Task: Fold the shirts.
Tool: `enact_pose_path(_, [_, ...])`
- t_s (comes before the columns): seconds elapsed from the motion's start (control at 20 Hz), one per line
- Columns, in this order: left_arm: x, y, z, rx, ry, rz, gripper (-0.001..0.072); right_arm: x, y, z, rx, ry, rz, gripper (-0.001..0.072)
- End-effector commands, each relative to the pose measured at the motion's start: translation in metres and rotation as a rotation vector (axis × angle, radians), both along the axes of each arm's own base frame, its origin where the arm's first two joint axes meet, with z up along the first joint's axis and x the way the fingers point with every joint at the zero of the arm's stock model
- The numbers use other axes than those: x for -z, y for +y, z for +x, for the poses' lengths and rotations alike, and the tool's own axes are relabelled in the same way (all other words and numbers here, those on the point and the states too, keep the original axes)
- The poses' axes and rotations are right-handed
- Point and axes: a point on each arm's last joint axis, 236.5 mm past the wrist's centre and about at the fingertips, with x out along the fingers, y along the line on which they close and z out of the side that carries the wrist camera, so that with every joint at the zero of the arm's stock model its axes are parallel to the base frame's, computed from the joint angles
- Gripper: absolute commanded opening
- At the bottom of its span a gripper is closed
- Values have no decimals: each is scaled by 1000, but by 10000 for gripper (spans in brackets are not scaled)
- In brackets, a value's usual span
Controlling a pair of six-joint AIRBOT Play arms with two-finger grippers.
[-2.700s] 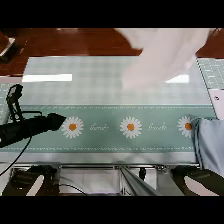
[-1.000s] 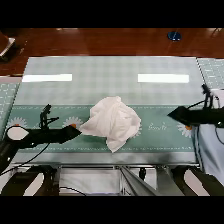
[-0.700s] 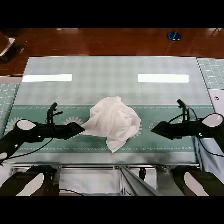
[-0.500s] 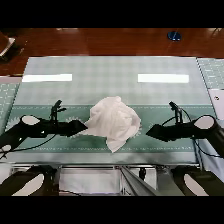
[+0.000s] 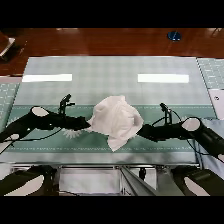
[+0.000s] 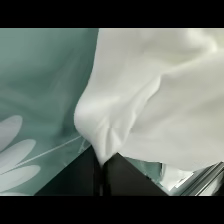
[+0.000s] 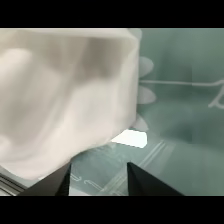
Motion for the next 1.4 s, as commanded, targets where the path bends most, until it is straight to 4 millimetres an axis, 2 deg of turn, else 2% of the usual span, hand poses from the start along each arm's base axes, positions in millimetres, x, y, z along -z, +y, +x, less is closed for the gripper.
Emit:
enact_pose_path(0.0, [-1,-2,1,6,-2,-3,21,14,10,-1,9,59,33,407])
enact_pose_path(0.1, [-1,-2,2,2,-3,-4,21,25,10,3,15,85,23,407])
enact_pose_path(0.2, [-4,-5,4,-11,-1,-20,21,26,19,16,-3,76,42,401])
enact_pose_path(0.25, [-5,-6,5,-17,-1,-27,21,25,23,24,-13,65,46,362])
enact_pose_path(0.3, [-7,-7,6,-25,-2,-35,21,23,28,34,-33,43,45,259])
enact_pose_path(0.35, [-9,-7,9,-21,-13,-37,21,18,35,42,-74,8,49,120])
enact_pose_path(0.4, [-18,-9,13,-4,-42,-45,21,7,41,51,-130,-40,65,22])
enact_pose_path(0.45, [-31,-10,22,4,-82,-58,20,-10,43,65,-167,-88,82,22])
enact_pose_path(0.55, [-80,-5,55,-13,-218,-89,20,-60,36,101,-223,-206,86,22])
enact_pose_path(0.65, [-158,14,100,-86,-415,-110,20,-137,14,149,-224,-394,41,21])
enact_pose_path(0.75, [-261,39,134,-150,-683,-106,20,-246,-16,190,-185,-656,-49,21])
enact_pose_path(0.8, [-319,53,141,-180,-828,-98,20,-301,-29,198,-171,-783,-95,21])
enact_pose_path(0.85, [-374,64,140,-202,-958,-88,20,-354,-40,197,-155,-902,-141,21])
enact_pose_path(0.9, [-429,74,131,-221,-1093,-75,20,-406,-51,187,-144,-1021,-196,21])
enact_pose_path(0.95, [-474,81,117,-233,-1205,-61,20,-450,-61,171,-133,-1125,-257,21])
enact_pose_path(1.05, [-552,91,77,-270,-1391,-39,20,-516,-76,127,-99,-1293,-344,21])
enact_pose_path(1.15, [-601,94,34,-294,-1532,-10,20,-558,-89,79,-50,-1423,-405,21])
enact_pose_path(1.2, [-620,92,10,-299,-1601,10,20,-571,-97,57,-25,-1466,-439,21])
enact_pose_path(1.25, [-634,90,-14,-304,-1660,30,20,-581,-105,37,4,-1504,-473,21])
enact_pose_path(1.35, [-649,82,-56,-306,-1747,67,20,-598,-118,-2,57,-1570,-520,21])
